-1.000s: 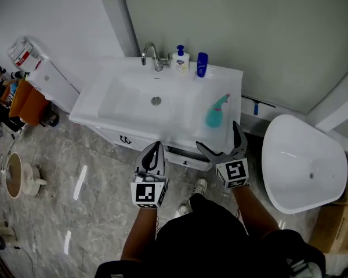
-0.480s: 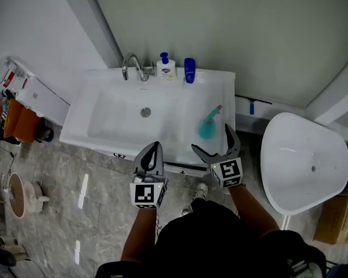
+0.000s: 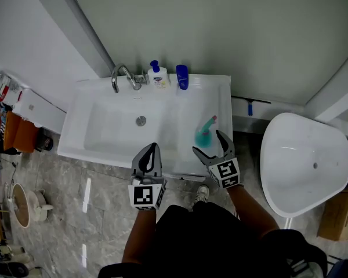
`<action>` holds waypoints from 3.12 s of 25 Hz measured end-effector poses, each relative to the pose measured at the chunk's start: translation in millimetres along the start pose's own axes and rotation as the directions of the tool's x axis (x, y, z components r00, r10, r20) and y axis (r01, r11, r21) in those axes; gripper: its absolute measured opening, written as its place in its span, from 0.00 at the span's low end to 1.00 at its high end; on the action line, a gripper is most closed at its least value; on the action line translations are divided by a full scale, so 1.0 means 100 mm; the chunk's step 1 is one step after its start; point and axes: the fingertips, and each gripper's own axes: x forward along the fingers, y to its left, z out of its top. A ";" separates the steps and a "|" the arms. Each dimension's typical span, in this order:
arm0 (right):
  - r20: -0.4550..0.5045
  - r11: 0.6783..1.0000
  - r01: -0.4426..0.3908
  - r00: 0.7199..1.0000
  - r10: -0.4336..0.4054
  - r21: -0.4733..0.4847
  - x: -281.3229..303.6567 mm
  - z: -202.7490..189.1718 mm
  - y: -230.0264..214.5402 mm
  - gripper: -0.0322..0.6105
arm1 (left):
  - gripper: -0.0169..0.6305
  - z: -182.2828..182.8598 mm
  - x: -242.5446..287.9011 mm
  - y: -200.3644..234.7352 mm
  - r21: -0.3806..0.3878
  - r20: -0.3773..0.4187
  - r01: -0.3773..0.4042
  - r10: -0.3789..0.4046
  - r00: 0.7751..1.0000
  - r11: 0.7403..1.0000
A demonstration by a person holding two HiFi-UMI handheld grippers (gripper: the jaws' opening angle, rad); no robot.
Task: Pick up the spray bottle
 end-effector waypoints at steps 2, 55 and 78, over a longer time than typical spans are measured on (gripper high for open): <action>-0.018 1.000 -0.004 1.000 0.004 0.003 0.04 -0.04 -0.02 0.68 | 0.02 0.00 0.05 0.01 0.005 -0.002 0.006 -0.006 1.000 1.000; -0.030 0.989 0.144 0.989 -0.145 -0.034 0.29 0.13 -0.27 0.25 | 0.02 0.07 0.54 0.33 0.007 0.021 0.142 -0.142 0.990 0.990; 0.220 0.977 0.177 0.964 -0.147 -0.120 -0.11 1.37 -0.14 0.25 | 0.02 0.16 0.56 0.26 0.014 0.045 0.164 -0.164 0.985 0.986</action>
